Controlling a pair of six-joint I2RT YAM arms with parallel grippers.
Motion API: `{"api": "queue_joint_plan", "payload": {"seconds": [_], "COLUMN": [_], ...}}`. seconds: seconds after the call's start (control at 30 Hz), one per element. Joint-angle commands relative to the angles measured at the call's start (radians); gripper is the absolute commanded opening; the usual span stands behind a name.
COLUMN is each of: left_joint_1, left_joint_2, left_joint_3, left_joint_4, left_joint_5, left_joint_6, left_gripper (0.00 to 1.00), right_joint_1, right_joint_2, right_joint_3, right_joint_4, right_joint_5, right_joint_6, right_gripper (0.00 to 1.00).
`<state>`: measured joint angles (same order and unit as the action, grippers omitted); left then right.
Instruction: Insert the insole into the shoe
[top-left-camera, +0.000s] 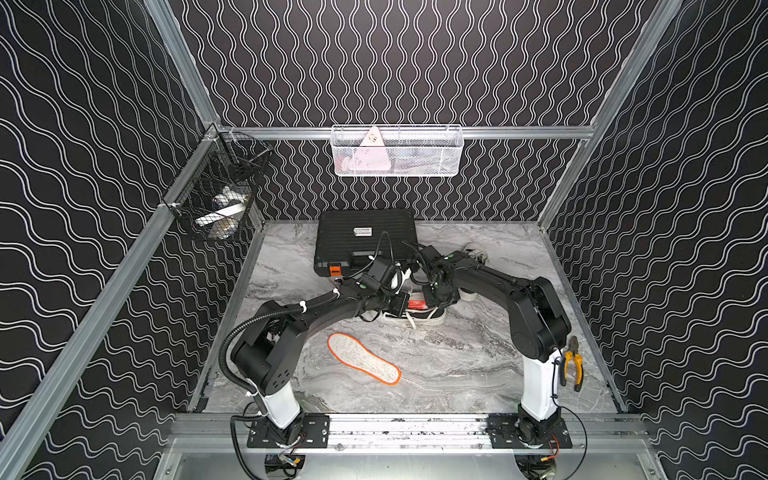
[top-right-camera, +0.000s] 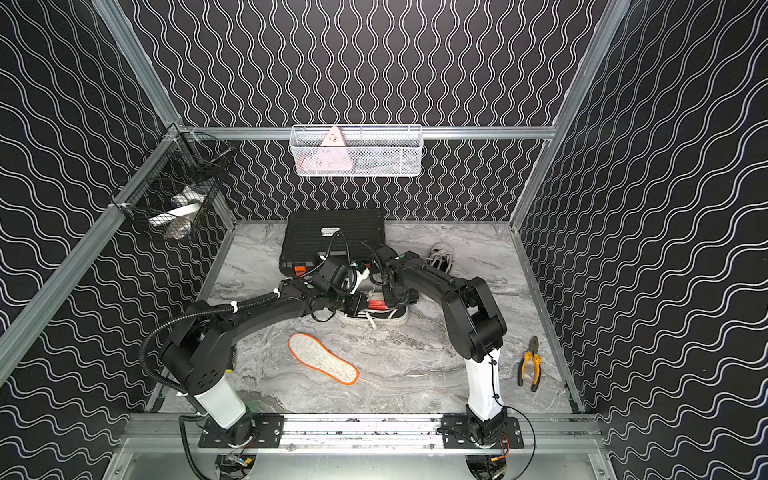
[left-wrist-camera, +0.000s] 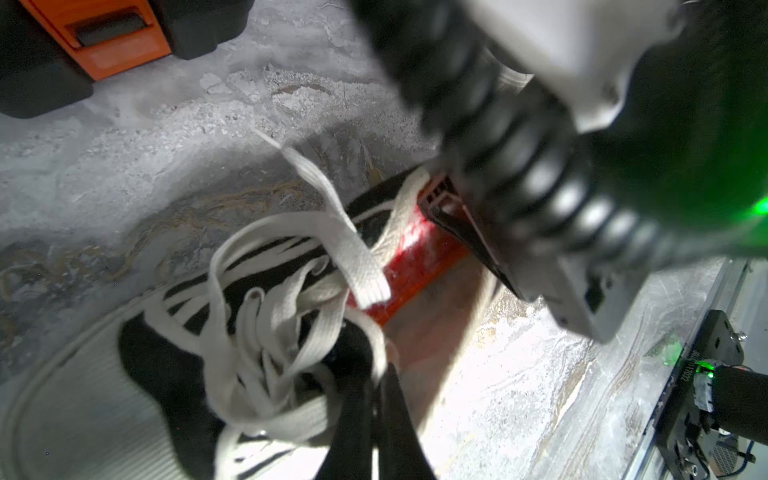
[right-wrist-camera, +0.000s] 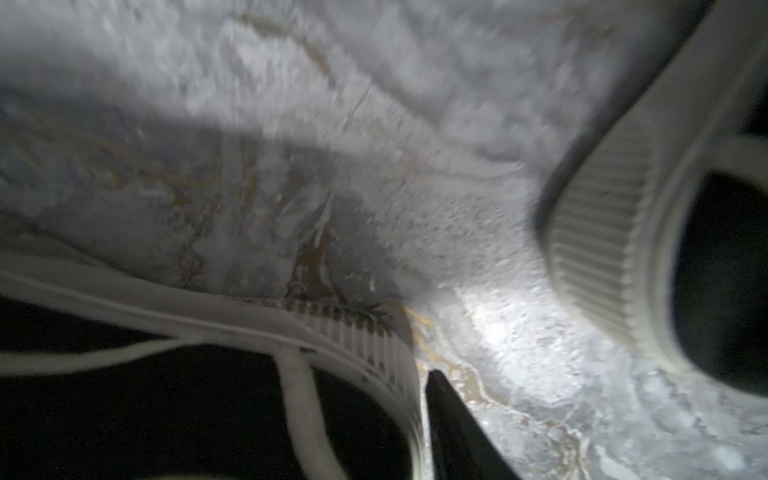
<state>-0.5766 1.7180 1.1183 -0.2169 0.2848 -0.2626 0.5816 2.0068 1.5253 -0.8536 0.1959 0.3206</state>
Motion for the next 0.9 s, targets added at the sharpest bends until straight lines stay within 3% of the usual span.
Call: {"api": "queue_joint_plan", "payload": {"seconds": [0.0, 0.1, 0.2, 0.27, 0.37, 0.47, 0.6, 0.73, 0.8, 0.87], "left_joint_1": [0.0, 0.0, 0.0, 0.0, 0.001, 0.0, 0.0, 0.001, 0.004, 0.005], "left_joint_2": [0.007, 0.015, 0.021, 0.023, 0.029, 0.035, 0.033, 0.022, 0.019, 0.021], "left_joint_3": [0.009, 0.015, 0.027, 0.042, 0.063, 0.08, 0.078, 0.057, 0.051, 0.054], "left_joint_4": [-0.006, -0.006, -0.012, -0.021, -0.032, -0.048, -0.059, -0.064, -0.061, -0.065], "left_joint_5": [0.01, 0.013, -0.006, -0.028, -0.058, -0.073, -0.064, -0.038, -0.036, -0.034], "left_joint_6": [0.009, 0.005, -0.002, -0.008, -0.016, -0.008, 0.014, 0.043, 0.046, 0.046], "left_gripper": [0.0, 0.0, 0.0, 0.0, 0.0, 0.0, 0.0, 0.0, 0.0, 0.0], "right_joint_1": [0.0, 0.0, 0.0, 0.005, 0.035, 0.071, 0.064, 0.046, 0.044, 0.044], "right_joint_2": [-0.008, -0.009, -0.023, -0.048, -0.126, -0.19, -0.206, -0.15, -0.118, -0.098], "right_joint_3": [0.005, -0.049, -0.114, -0.137, -0.185, -0.215, -0.211, -0.149, -0.133, -0.134], "right_joint_4": [0.046, 0.113, 0.159, 0.135, 0.129, 0.137, 0.143, 0.143, 0.165, 0.212], "right_joint_5": [0.043, 0.01, -0.048, -0.108, -0.244, -0.356, -0.304, -0.231, -0.209, -0.216], "right_joint_6": [-0.053, -0.085, -0.074, -0.034, 0.051, 0.141, 0.143, 0.003, -0.056, -0.085], "right_gripper": [0.56, 0.57, 0.43, 0.38, 0.4, 0.49, 0.57, 0.59, 0.57, 0.49]}}
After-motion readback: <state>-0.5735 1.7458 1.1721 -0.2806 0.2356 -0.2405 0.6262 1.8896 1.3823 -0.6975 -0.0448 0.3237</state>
